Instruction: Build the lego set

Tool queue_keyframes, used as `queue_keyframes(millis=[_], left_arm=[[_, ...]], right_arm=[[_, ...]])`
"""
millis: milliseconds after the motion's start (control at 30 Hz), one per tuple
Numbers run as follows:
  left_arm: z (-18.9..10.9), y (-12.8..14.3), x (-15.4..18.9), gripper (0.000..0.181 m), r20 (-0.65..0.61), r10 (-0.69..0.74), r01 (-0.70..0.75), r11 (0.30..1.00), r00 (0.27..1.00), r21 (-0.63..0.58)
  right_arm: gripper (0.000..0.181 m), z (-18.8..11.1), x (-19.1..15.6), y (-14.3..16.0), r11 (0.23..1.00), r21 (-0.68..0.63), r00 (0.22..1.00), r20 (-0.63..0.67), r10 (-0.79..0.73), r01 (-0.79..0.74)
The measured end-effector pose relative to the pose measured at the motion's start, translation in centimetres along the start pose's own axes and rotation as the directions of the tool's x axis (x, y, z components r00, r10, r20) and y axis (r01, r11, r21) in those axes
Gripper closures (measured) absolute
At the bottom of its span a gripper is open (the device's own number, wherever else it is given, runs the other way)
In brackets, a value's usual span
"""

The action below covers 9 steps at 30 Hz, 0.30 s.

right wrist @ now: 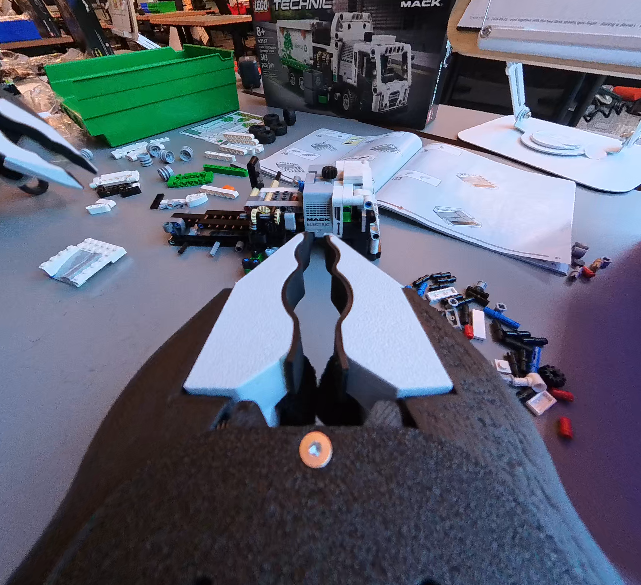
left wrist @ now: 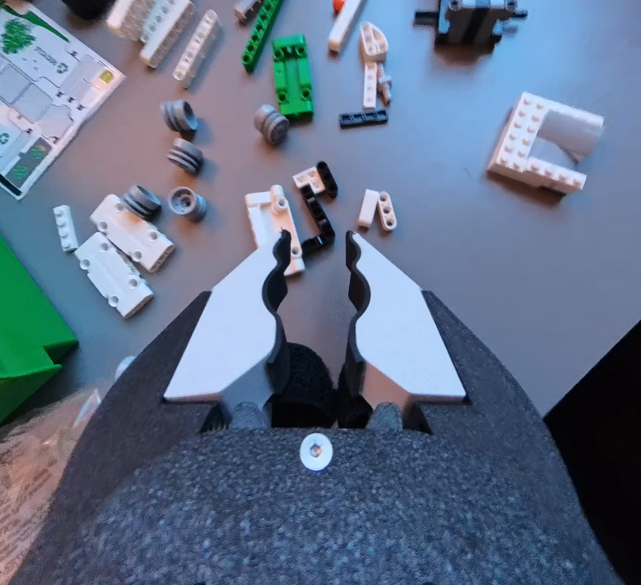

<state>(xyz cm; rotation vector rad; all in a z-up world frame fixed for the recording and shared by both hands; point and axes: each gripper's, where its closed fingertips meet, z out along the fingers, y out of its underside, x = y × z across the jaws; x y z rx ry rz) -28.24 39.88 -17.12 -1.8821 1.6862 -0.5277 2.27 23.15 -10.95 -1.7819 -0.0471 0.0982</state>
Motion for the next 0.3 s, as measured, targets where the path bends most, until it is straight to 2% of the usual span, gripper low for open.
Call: queue_keyframes(millis=[33, 100, 200, 300], left_arm=[[0.0, -0.6, -0.4, 0.151, -0.002, -0.014, 0.014, 1.000, 1.000, 0.023], [0.5, -1.6, -0.7, 0.151, -0.010, 0.000, 0.000, 0.999, 1.000, 0.038], [1.8, -2.1, -0.4, 0.151, -0.038, 0.107, -0.108, 0.994, 0.993, -0.010], [2.9, -1.5, 0.8, 0.150, -0.143, 0.208, -0.222, 0.971, 0.968, -0.092]], right_arm=[[0.175, 0.0, -0.1, 0.0, 1.000, -0.003, 1.000, 0.004, 0.000, 0.000], [0.175, 0.1, -0.1, 0.1, 1.000, -0.009, 1.000, 0.010, 0.002, -0.001], [0.174, 0.1, -0.2, 0.3, 1.000, -0.020, 1.000, 0.019, 0.011, -0.011], [0.174, 0.0, -0.1, 0.2, 1.000, -0.014, 1.000, 0.019, 0.020, -0.019]])
